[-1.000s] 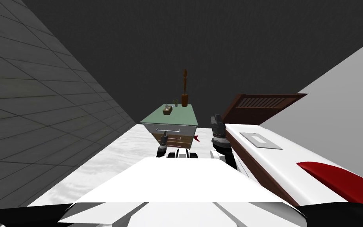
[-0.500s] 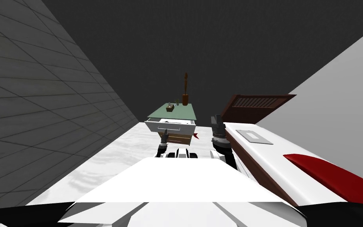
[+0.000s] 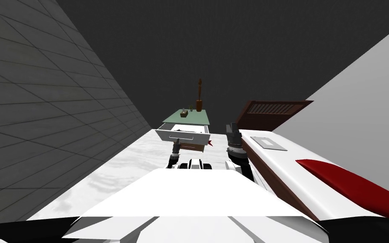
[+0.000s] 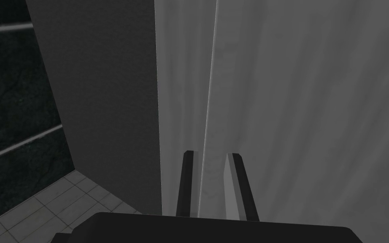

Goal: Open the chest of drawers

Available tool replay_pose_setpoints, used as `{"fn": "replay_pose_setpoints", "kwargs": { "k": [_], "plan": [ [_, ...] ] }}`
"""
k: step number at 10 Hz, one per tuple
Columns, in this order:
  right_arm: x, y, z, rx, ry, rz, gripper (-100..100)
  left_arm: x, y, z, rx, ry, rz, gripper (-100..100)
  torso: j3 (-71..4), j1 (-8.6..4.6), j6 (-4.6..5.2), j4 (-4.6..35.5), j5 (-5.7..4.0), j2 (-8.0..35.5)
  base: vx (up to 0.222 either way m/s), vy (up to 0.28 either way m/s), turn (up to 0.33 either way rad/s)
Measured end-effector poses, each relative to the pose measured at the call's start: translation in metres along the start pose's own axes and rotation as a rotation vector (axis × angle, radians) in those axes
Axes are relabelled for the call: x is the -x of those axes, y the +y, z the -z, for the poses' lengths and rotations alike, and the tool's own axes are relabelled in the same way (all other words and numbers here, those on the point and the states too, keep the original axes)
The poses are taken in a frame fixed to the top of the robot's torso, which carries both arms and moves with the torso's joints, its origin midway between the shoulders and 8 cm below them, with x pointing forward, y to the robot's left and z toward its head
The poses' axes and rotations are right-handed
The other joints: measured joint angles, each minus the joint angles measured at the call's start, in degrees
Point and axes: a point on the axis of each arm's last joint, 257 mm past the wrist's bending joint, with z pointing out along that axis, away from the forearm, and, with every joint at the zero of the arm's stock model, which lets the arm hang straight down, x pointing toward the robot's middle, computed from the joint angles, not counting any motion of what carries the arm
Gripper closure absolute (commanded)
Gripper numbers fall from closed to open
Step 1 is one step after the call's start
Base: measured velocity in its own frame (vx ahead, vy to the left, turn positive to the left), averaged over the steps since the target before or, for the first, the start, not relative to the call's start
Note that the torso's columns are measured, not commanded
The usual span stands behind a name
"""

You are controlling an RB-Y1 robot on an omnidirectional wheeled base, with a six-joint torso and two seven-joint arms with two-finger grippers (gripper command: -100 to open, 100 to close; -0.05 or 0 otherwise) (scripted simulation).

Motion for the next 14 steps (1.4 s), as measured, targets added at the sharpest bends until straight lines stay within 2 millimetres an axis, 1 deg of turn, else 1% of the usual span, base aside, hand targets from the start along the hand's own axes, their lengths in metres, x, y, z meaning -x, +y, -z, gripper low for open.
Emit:
{"fn": "replay_pose_setpoints", "kwargs": {
  "k": [3, 4, 7, 11, 14],
  "plan": [
    [0.0, 0.0, 0.0, 0.0, 0.0, 0.0, 0, -0.001, -0.003, -0.001, -0.008, 0.008, 0.004, 100, 0.19, 0.07, -0.02, 0.03, 0.04, 0.34, -0.207, 0.018, 0.031],
    [0.0, 0.0, 0.0, 0.0, 0.0, 0.0, 0, -0.002, -0.004, 0.0, -0.011, 0.011, 0.006, -100, 0.18, 0.07, -0.07, 0.11, -0.01, 0.37, -0.146, 0.004, 0.038],
    [0.0, 0.0, 0.0, 0.0, 0.0, 0.0, 0, -0.002, -0.005, -0.026, -0.017, 0.016, 0.01, -100, -0.41, 0.16, 0.07, -0.57, 0.23, -0.74, -0.051, -0.002, 0.014],
    [0.0, 0.0, 0.0, 0.0, 0.0, 0.0, 0, -0.004, -0.004, -0.066, -0.014, 0.023, 0.017, -100, 0.0, 0.17, 0.05, -0.37, 0.22, -0.08, -0.069, 0.005, 0.024],
    [0.0, 0.0, 0.0, 0.0, 0.0, 0.0, 0, -0.004, -0.003, -0.091, 0.003, 0.028, 0.021, -100, 0.12, 0.03, 0.0, -0.02, 0.06, 0.18, -0.073, -0.001, 0.012]
  ]
}}
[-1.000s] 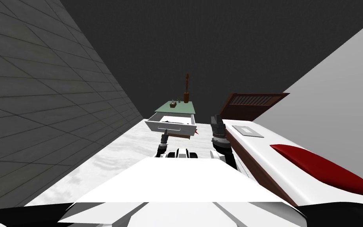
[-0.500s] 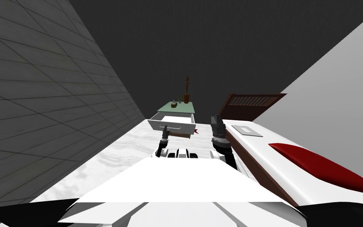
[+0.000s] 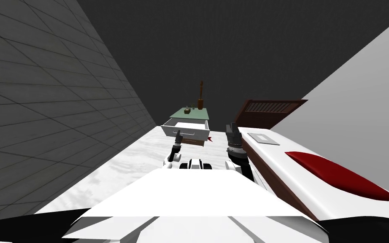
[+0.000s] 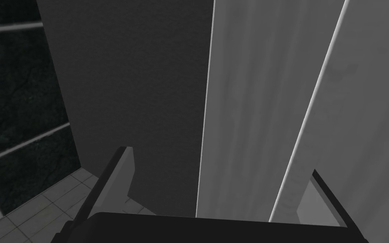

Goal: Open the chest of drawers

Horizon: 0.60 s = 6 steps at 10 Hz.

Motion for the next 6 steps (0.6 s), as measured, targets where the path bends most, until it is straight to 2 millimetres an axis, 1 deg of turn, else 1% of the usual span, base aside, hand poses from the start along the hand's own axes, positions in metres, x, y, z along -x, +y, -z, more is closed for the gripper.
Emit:
{"fn": "replay_pose_setpoints", "kwargs": {
  "k": [1, 6],
  "plan": [
    [0.0, 0.0, 0.0, 0.0, 0.0, 0.0, 0, 0.0006, 0.0022, -0.0003, 0.009, -0.001, 0.0, 0, -0.03, 0.0, 0.01, -0.1, 0.04, -0.08, 0.0, 0.0, 0.0],
    [0.0, 0.0, 0.0, 0.0, 0.0, 0.0, 0, 0.0014, 0.0066, 0.0036, 0.023, -0.003, -0.001, 0, -0.17, 0.1, 0.05, -0.34, 0.14, -0.33, 0.0, 0.0, 0.0]
  ]
}}
